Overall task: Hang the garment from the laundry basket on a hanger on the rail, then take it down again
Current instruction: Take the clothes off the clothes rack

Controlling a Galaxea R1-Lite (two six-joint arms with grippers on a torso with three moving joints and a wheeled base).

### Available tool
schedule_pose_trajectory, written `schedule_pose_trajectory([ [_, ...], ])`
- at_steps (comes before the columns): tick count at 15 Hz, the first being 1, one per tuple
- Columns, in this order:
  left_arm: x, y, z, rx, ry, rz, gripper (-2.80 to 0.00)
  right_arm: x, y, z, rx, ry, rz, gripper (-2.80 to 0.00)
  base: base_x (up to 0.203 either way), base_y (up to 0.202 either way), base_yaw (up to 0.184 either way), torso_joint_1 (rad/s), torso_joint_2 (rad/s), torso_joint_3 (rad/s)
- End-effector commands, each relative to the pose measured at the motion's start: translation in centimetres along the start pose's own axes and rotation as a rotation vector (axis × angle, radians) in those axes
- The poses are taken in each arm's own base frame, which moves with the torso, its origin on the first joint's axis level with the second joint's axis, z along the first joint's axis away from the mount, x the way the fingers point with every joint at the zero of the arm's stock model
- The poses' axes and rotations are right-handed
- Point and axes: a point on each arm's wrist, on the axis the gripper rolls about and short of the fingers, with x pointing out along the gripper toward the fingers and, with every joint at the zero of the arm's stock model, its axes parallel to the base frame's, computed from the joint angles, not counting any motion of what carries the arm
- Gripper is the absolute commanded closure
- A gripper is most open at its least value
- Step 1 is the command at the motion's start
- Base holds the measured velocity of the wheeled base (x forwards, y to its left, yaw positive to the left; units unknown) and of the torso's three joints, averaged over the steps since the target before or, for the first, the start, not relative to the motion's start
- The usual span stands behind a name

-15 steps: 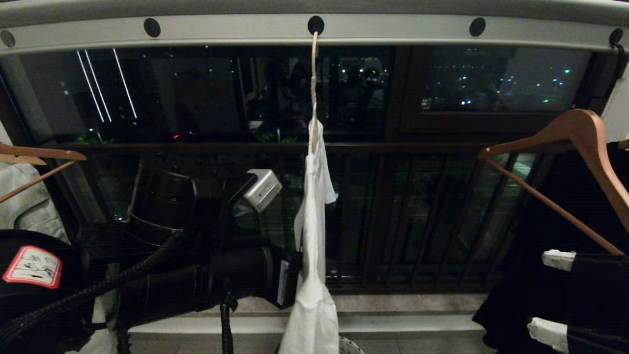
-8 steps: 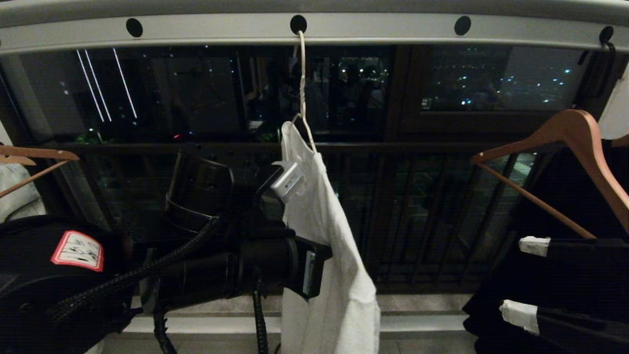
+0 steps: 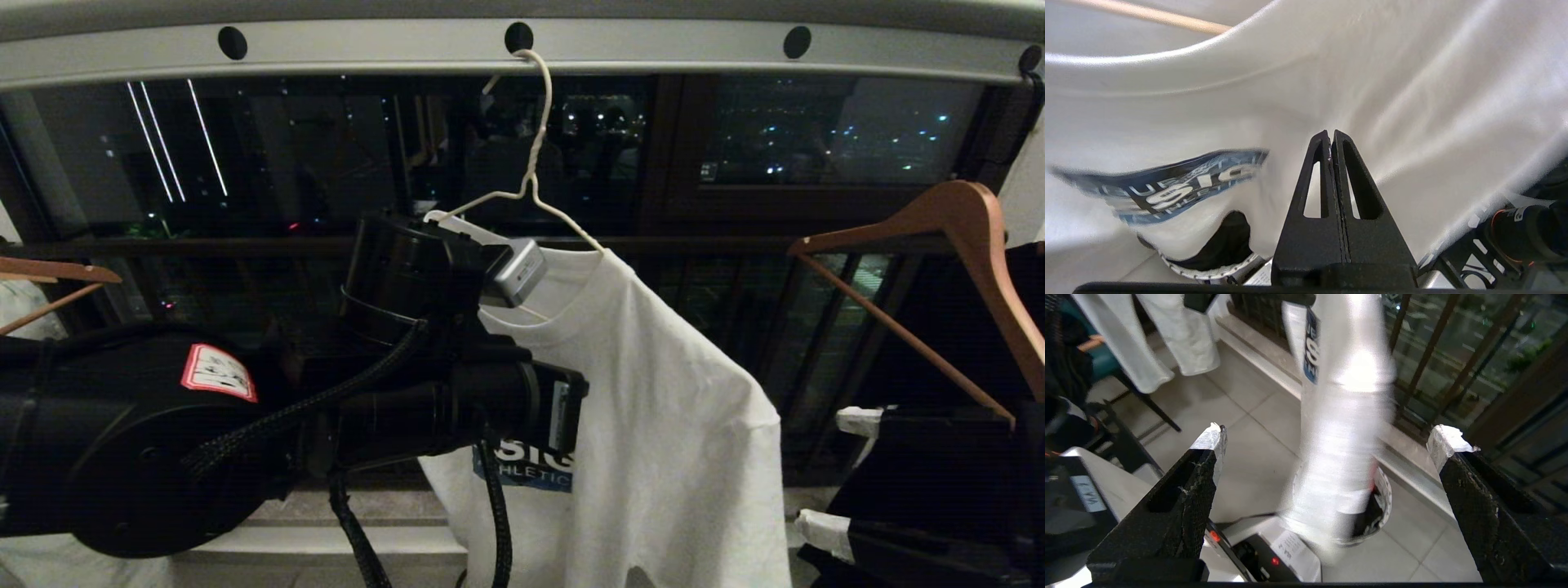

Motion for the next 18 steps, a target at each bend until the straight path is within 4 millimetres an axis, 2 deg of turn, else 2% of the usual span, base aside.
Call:
schedule_pose_trajectory([
  [1,0.6,-0.1,0.0,0.003,0.004,-0.004,0.00,1.6,-0.2,-0.6,0.006,0.064,-0.008,-2.80,0.000,0.000,0.000,0.000,0.00,0.000],
  [4,0.6,-0.3,0.5,0.020,-0.011,-0.009,0.00,3.5,-1.4,-1.1,0.001,0.061,-0.070,-2.80,0.000,0.000,0.000,0.000,0.00,0.000],
  [7,0.6,-0.3,0.7,0.028,-0.021,-0.009,0.00,3.7,-3.2,-1.0,-0.018,0.046,-0.163,-2.80,0.000,0.000,0.000,0.000,0.00,0.000],
  [10,0.9,-0.4,1.0,0.038,-0.026,-0.011,0.00,2.4,-3.9,-0.8,-0.049,0.013,-0.224,-2.80,0.000,0.000,0.000,0.000,0.00,0.000],
  [15,1.8,-0.4,1.0,0.038,-0.021,-0.010,0.00,-1.2,-2.7,-1.4,-0.066,0.015,-0.224,-2.80,0.000,0.000,0.000,0.000,0.00,0.000],
  [18,2.2,-0.3,0.9,0.037,-0.016,-0.002,0.00,-2.2,-2.4,-1.8,-0.060,0.049,-0.222,-2.80,0.000,0.000,0.000,0.000,0.00,0.000],
])
